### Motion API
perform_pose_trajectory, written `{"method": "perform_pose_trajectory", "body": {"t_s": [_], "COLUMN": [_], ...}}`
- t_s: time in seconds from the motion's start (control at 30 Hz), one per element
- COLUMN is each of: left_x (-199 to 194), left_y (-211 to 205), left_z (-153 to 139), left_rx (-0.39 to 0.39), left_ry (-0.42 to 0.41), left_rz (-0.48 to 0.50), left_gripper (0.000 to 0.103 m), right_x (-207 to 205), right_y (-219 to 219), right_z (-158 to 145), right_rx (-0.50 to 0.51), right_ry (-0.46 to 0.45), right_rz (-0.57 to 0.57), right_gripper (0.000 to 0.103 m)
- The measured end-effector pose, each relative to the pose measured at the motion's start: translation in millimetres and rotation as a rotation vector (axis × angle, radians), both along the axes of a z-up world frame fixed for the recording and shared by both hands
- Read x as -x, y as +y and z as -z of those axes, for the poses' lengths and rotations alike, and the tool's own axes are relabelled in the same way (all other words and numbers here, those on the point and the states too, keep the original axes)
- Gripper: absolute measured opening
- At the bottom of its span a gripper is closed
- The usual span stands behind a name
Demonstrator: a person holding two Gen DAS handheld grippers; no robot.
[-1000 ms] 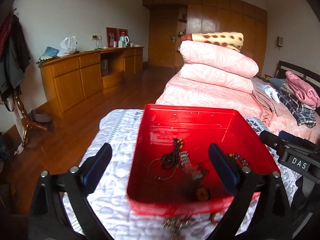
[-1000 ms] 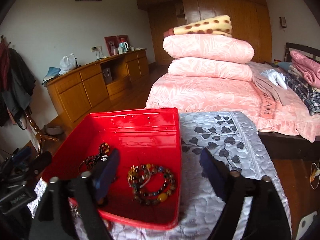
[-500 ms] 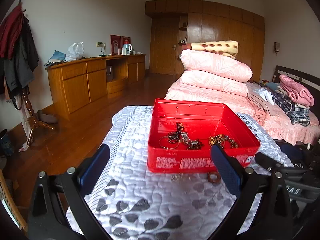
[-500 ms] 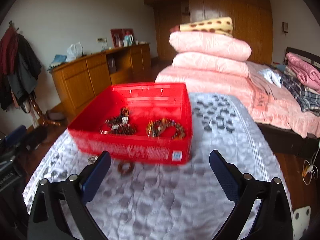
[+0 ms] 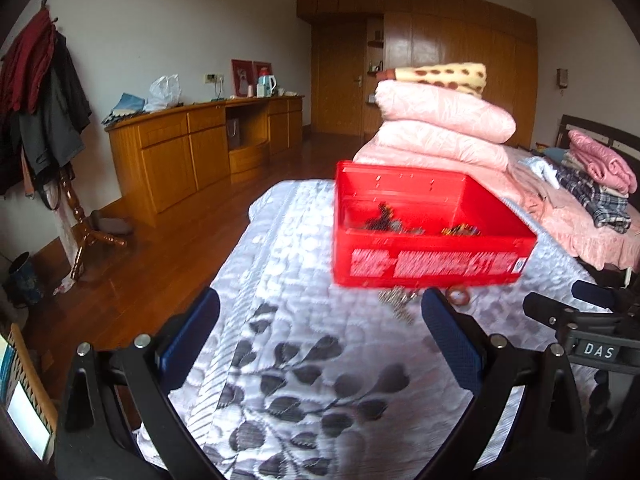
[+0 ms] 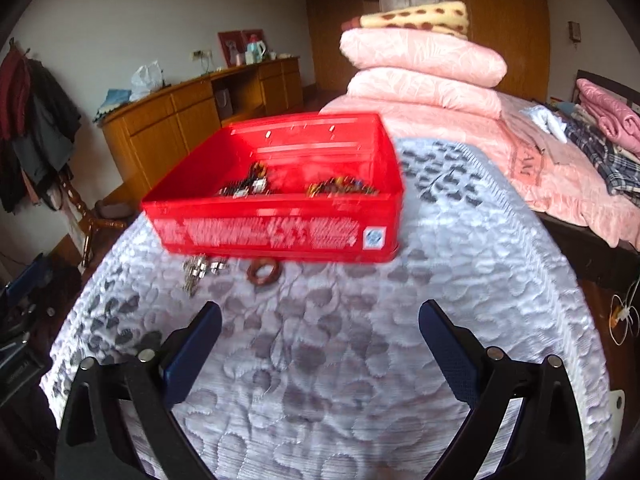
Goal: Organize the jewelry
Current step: 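Withdraw both tools from the tin toward the chain and wooden ring, then grasp the silver chain with the left tool while the right tool grasps the brown wooden ring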
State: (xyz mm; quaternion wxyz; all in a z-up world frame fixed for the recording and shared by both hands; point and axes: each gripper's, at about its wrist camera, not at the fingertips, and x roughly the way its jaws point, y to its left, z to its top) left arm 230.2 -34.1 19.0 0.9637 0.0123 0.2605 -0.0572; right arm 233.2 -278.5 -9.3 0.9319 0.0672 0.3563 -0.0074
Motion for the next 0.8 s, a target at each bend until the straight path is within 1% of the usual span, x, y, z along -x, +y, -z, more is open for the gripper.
{"method": "perform_pose_trajectory", "body": {"t_s": [0.13, 0.3, 0.47, 0.53, 0.63, 0.73, 0.8], "left_x": [-2.3, -3.9, -8.7, -11.0, -15.9, -22.7, -25.8], "left_y": [5.9, 8.6, 12.0, 13.6, 15.5, 18.8, 20.3], "left_z": [15.5, 22.5, 25.9, 26.3, 27.0, 30.0, 31.4], "left_rx": [-0.011, -0.018, -0.010, -0.006, 0.002, 0.023, 0.038], "left_ry": [0.035, 0.046, 0.056, 0.059, 0.071, 0.104, 0.121], "left_rz": [-0.004, 0.006, 0.005, 0.007, 0.010, 0.017, 0.021], "left_gripper": [0.098, 0.098, 0.098, 0.098, 0.098, 0.098, 0.098], "right_x": [-3.3, -16.4, -36.6, -45.4, -55.5, -63.0, -68.2], "right_y": [10.0, 20.0, 22.1, 24.2, 29.7, 34.1, 35.9], "right_z": [7.3, 10.4, 13.6, 16.2, 20.6, 24.2, 27.1], "right_rx": [-0.009, -0.027, -0.014, 0.012, 0.019, 0.023, 0.027], "right_ry": [0.016, 0.032, 0.067, 0.090, 0.116, 0.136, 0.153], "right_rz": [-0.035, -0.058, -0.026, -0.008, -0.017, -0.016, -0.011], "right_gripper": [0.097, 0.096, 0.096, 0.095, 0.089, 0.087, 0.079]}}
